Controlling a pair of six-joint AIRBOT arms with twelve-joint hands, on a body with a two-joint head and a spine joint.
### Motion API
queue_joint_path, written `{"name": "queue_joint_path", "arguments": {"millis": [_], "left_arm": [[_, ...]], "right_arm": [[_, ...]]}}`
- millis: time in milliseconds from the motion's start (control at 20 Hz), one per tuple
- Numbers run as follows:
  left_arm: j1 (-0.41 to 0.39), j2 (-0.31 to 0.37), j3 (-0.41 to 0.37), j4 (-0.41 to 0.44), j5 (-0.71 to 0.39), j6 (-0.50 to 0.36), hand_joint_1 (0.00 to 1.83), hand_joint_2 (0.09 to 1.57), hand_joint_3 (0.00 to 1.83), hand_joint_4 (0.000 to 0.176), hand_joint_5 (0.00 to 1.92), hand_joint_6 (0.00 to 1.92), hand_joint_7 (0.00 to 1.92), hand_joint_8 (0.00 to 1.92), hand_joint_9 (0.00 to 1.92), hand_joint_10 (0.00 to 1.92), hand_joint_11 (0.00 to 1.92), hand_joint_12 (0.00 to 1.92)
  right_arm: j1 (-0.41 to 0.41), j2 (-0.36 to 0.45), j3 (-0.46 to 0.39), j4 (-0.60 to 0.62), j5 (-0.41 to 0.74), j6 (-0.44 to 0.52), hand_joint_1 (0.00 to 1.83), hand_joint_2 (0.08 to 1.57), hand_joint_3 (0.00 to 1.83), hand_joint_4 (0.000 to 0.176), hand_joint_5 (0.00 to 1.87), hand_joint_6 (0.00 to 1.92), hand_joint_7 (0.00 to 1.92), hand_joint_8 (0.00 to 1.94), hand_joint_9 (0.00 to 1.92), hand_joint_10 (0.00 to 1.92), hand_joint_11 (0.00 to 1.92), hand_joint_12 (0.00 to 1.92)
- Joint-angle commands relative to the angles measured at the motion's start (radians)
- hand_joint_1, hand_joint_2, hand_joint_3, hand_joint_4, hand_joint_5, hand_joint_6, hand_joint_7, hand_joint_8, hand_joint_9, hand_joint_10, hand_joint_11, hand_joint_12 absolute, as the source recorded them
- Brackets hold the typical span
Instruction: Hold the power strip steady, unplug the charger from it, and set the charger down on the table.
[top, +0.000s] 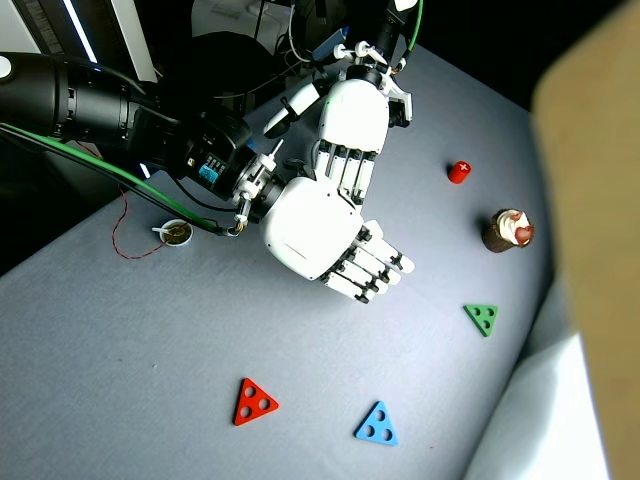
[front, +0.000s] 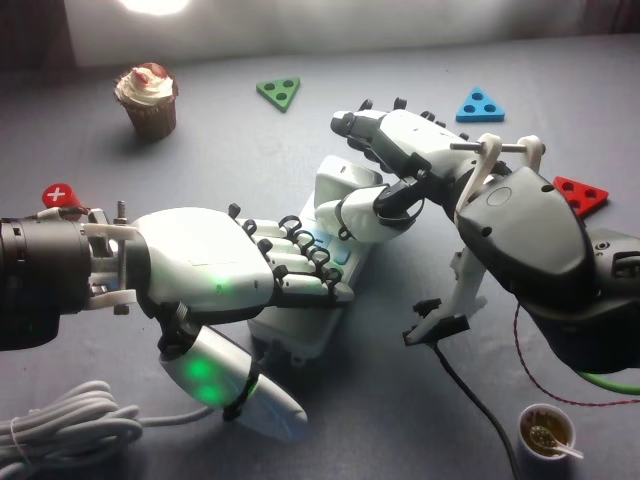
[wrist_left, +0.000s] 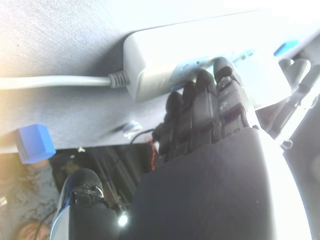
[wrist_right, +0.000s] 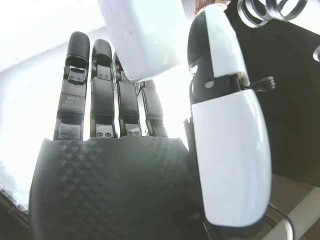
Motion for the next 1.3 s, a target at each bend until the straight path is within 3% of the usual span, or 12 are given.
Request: {"name": "queue_joint_path", "arguments": {"millis": [0,700,800,900,950,1000,1050,1250], "left_arm": [[0.003,-0.011,0.004,-0.010,-0.024,-0.008,0.00,0.96,0.00,0.000,0.09,0.00,0.12,0.00,0.12,0.00,0.08,0.11],[0.003,-0.010,0.008,-0.008,-0.025,-0.011,0.00,0.96,0.00,0.000,0.09,0.00,0.12,0.00,0.12,0.00,0.08,0.10],[0.003,-0.010,0.008,-0.008,-0.025,-0.011,0.00,0.96,0.00,0.000,0.09,0.00,0.12,0.00,0.12,0.00,0.08,0.10],[0.003,-0.011,0.008,-0.008,-0.025,-0.011,0.00,0.96,0.00,0.000,0.11,0.01,0.13,0.01,0.13,0.01,0.10,0.10],[0.003,-0.011,0.008,-0.007,-0.025,-0.011,0.00,0.96,0.00,0.000,0.11,0.01,0.13,0.00,0.13,0.01,0.09,0.10],[0.003,-0.011,0.008,-0.007,-0.025,-0.011,0.00,0.96,0.00,0.000,0.11,0.01,0.13,0.01,0.14,0.01,0.09,0.10],[0.003,-0.011,0.008,-0.007,-0.025,-0.011,0.00,0.96,0.00,0.000,0.10,0.01,0.13,0.01,0.14,0.01,0.10,0.10],[0.002,-0.011,0.010,-0.007,-0.025,-0.011,0.00,0.96,0.00,0.000,0.11,0.00,0.13,0.00,0.13,0.00,0.09,0.10]], "right_arm": [[0.001,0.007,0.005,-0.058,0.054,0.007,1.07,1.10,0.00,0.000,0.25,0.00,0.32,0.01,0.36,0.01,0.22,0.54],[-0.007,-0.015,0.018,-0.066,0.055,0.002,1.09,1.09,0.00,0.000,0.34,0.00,0.41,0.01,0.43,0.01,0.27,0.55],[-0.008,-0.012,0.018,-0.068,0.055,0.002,1.09,1.10,0.00,0.000,0.46,0.01,0.54,0.01,0.55,0.01,0.37,0.56],[-0.008,-0.010,0.019,-0.072,0.055,0.002,1.19,1.09,0.00,0.000,0.69,0.01,0.80,0.01,0.82,0.02,0.57,0.61],[-0.009,-0.009,0.019,-0.076,0.055,0.002,1.23,1.08,0.00,0.000,0.93,0.76,1.09,0.54,1.03,0.00,0.72,0.60],[-0.009,-0.008,0.020,-0.078,0.055,0.002,1.36,1.07,0.01,0.000,0.98,0.88,1.16,0.57,0.99,0.88,0.79,0.62],[-0.009,-0.007,0.021,-0.082,0.055,0.002,1.38,1.07,0.00,0.000,1.00,0.89,1.13,0.64,0.96,1.09,0.81,0.71],[-0.009,-0.001,0.022,-0.090,0.055,0.002,1.39,1.07,0.00,0.000,1.00,0.91,1.12,0.65,0.99,1.10,0.83,0.77]]}}
